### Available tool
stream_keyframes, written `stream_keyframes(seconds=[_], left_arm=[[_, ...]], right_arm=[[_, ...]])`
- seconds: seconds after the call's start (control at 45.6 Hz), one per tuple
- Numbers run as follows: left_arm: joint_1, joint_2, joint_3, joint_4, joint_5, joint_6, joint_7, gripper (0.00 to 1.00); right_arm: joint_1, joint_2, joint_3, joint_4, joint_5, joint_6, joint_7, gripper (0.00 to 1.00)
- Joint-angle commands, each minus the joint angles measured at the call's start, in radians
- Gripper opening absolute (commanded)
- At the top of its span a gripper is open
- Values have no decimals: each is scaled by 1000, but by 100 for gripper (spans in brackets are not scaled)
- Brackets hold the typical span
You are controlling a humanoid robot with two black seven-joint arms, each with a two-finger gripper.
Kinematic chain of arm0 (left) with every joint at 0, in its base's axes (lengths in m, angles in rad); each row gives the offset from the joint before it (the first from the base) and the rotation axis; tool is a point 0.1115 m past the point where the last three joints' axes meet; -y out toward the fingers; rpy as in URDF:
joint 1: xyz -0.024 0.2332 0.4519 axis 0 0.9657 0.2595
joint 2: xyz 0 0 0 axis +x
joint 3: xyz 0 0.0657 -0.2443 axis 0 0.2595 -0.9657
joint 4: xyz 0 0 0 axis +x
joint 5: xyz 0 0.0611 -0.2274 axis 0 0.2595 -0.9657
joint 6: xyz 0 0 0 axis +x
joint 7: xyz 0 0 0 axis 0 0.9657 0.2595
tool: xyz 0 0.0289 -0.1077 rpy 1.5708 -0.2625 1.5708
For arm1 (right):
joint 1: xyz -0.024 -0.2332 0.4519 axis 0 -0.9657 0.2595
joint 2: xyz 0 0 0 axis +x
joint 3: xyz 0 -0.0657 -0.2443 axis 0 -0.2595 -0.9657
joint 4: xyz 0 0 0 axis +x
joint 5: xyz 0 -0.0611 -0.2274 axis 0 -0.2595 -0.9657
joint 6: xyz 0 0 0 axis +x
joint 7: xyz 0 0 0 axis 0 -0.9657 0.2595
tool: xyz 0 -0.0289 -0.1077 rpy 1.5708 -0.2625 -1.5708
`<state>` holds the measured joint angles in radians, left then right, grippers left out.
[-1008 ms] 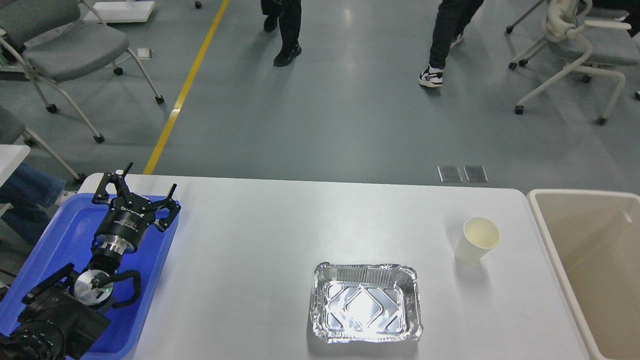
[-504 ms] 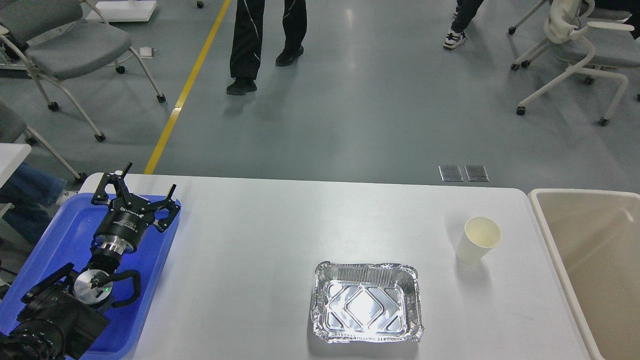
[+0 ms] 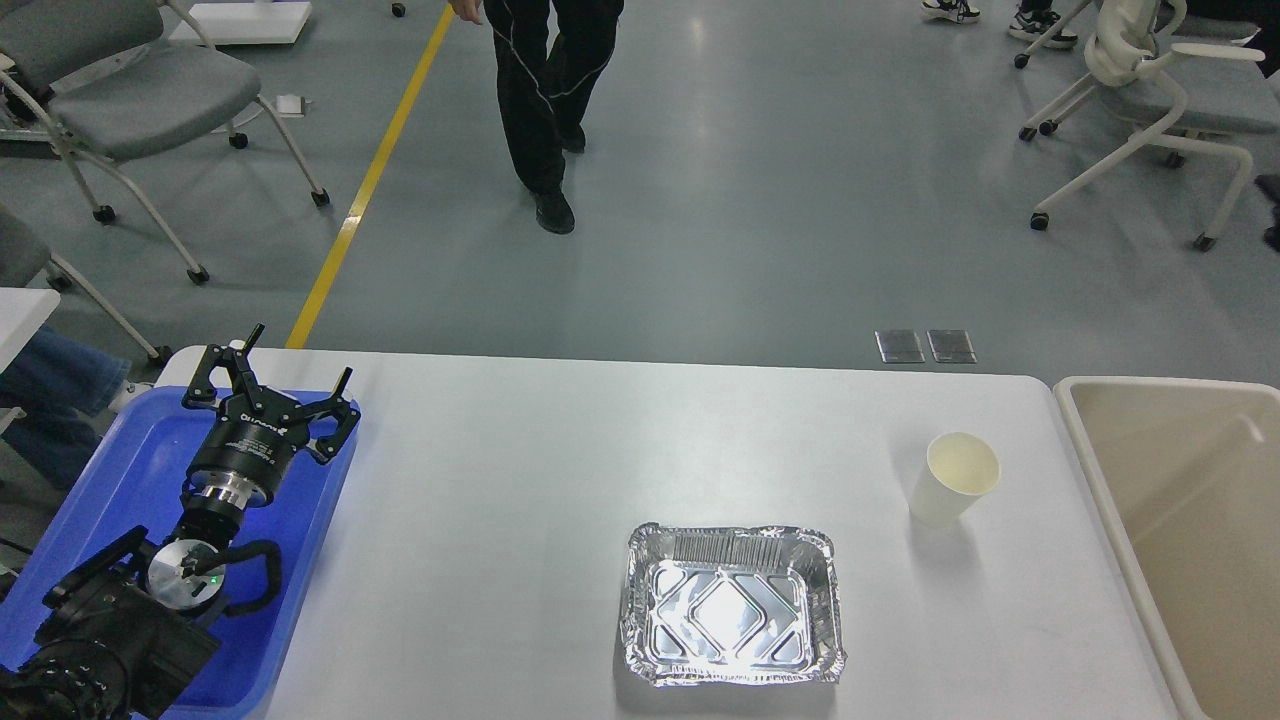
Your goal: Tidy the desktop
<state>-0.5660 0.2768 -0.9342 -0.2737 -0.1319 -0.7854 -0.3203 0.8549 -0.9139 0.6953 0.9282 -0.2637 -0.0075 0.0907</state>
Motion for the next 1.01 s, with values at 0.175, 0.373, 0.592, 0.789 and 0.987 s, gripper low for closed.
stream_keyframes(seconds=[0.175,0.373,0.592,0.789,0.987], left_arm=[[0,-1,0,-1,0,0,0,100],[0,-1,0,-1,0,0,1,100],[0,-1,0,1,0,0,0,100],[0,1,0,-1,0,0,1,100],[0,-1,0,-1,0,0,1,100]], right_arm=[[-158,164,-13,31,-23,12,1,100],[-203,173,-11,31,-69,12,1,100],[-229,178,6,27,-51,9,21,100],[-278,245,203,21,-40,4,81,100],[-309,331,371,21,-46,18,84,100]])
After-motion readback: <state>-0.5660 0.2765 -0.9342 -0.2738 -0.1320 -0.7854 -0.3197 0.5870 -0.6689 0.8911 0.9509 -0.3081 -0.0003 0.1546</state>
